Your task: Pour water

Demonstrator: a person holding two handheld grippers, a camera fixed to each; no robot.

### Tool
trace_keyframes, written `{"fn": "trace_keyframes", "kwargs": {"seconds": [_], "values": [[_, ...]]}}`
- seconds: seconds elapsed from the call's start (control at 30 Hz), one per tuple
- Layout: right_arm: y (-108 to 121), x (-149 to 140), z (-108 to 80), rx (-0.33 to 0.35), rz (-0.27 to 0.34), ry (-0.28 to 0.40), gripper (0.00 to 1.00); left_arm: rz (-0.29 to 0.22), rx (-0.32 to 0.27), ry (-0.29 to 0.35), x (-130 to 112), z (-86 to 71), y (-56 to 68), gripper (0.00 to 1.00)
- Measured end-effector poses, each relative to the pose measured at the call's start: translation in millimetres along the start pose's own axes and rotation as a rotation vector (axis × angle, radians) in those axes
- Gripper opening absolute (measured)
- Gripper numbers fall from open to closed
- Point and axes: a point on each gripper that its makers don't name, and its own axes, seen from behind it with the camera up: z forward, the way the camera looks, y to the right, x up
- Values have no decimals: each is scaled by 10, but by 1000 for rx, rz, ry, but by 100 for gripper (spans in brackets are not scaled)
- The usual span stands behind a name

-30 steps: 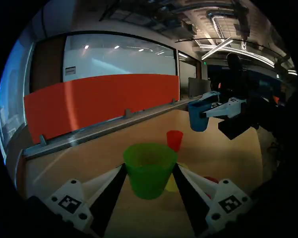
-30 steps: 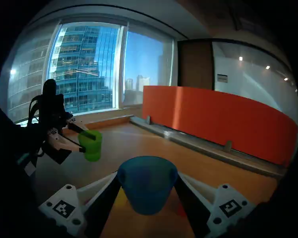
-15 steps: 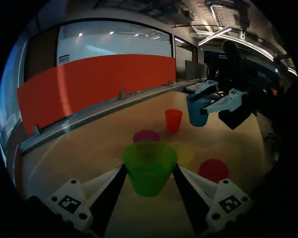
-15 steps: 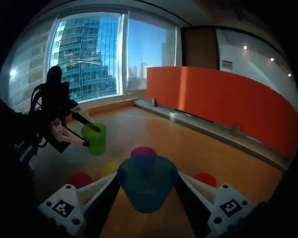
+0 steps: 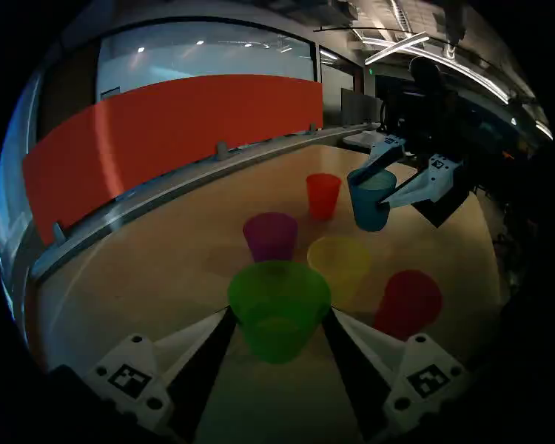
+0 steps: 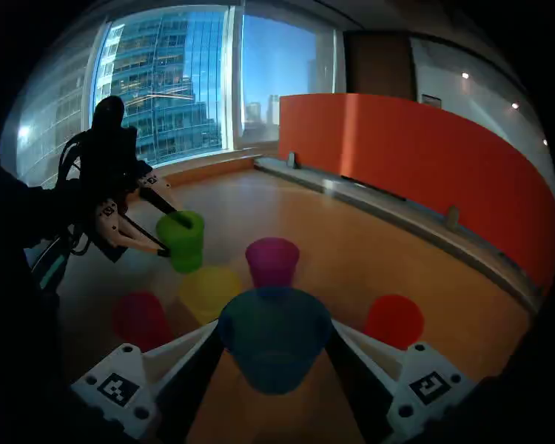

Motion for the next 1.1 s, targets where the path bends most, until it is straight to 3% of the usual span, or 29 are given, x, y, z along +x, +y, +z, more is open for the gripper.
{"fn": "trace_keyframes", "kwargs": {"seconds": [0.57,1.1], "values": [[-101,-342,155,24,-26,-85,91,6,-26,-42,-210,138,38,83],[-162,-499,239,31,-26,-115,92,-15,-35,-39,-316,200,25,83]]}}
